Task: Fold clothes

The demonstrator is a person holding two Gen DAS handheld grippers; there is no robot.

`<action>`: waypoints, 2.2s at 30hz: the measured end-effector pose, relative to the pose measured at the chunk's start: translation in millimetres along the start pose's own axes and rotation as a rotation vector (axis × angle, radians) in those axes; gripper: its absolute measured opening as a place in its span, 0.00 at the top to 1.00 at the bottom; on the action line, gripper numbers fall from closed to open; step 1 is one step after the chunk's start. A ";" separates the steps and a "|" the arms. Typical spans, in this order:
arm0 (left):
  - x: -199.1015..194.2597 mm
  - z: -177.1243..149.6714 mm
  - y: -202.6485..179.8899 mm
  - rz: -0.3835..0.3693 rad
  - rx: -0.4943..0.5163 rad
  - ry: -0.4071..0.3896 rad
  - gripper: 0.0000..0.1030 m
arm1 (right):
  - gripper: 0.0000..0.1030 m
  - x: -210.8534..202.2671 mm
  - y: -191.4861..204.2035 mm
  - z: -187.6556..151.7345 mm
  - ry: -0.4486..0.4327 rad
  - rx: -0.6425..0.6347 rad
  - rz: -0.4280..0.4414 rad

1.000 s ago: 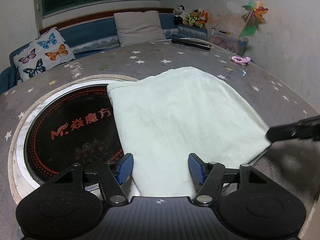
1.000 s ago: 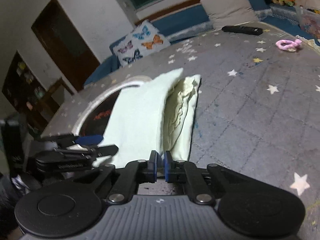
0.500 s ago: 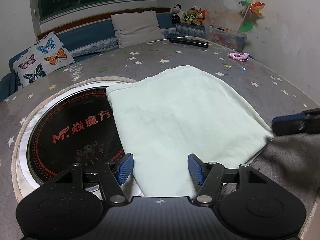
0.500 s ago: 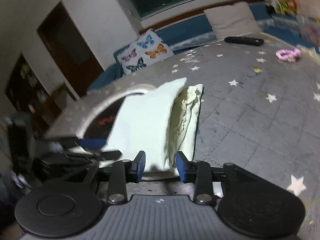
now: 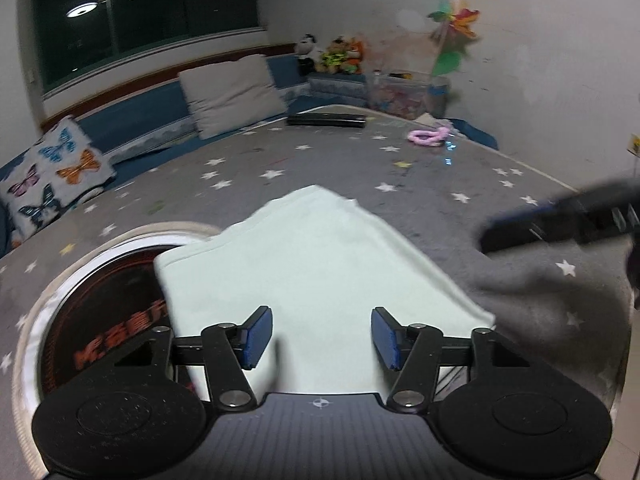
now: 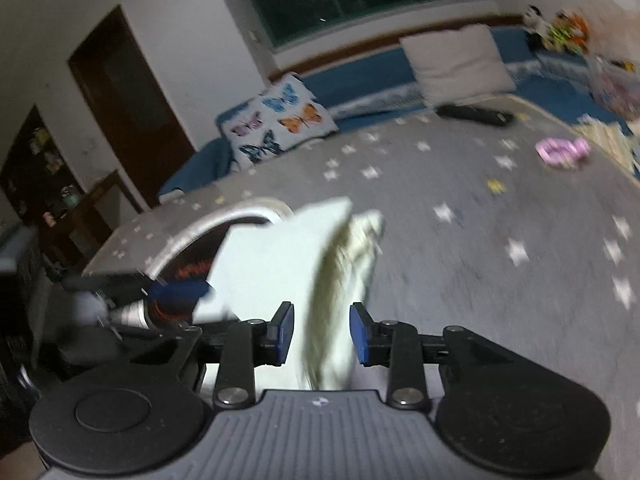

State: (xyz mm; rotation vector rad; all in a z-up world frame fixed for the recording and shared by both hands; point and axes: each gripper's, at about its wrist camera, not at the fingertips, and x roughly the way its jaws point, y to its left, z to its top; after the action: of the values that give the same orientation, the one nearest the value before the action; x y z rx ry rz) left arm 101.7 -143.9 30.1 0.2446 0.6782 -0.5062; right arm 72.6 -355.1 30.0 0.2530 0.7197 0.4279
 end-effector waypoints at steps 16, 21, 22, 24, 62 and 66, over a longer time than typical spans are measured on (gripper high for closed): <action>32.2 -1.0 -26.7 -0.199 0.037 -0.001 0.64 | 0.71 114.5 37.8 66.6 0.084 -0.259 0.051; 37.9 -2.3 -24.5 -0.214 0.031 -0.002 0.64 | 0.74 137.8 21.4 63.4 0.108 -0.240 -0.027; 38.8 -2.4 -23.6 -0.218 0.029 -0.002 0.64 | 0.75 140.5 15.5 62.7 0.108 -0.233 -0.044; 40.3 -1.7 -22.6 -0.223 0.025 -0.002 0.64 | 0.77 139.6 8.1 63.4 0.105 -0.214 -0.046; 61.5 17.1 131.4 0.026 -0.331 0.000 0.64 | 0.76 116.6 12.5 54.5 0.093 -0.199 0.026; 69.5 14.0 139.0 0.049 -0.349 0.015 0.64 | 0.75 118.8 9.8 53.3 0.097 -0.200 0.021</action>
State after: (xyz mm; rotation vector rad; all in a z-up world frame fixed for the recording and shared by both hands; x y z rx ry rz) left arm 227.8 -56.2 2.8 -0.0632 0.7610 -0.3325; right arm 185.9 -295.8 3.3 0.0520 0.7637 0.5316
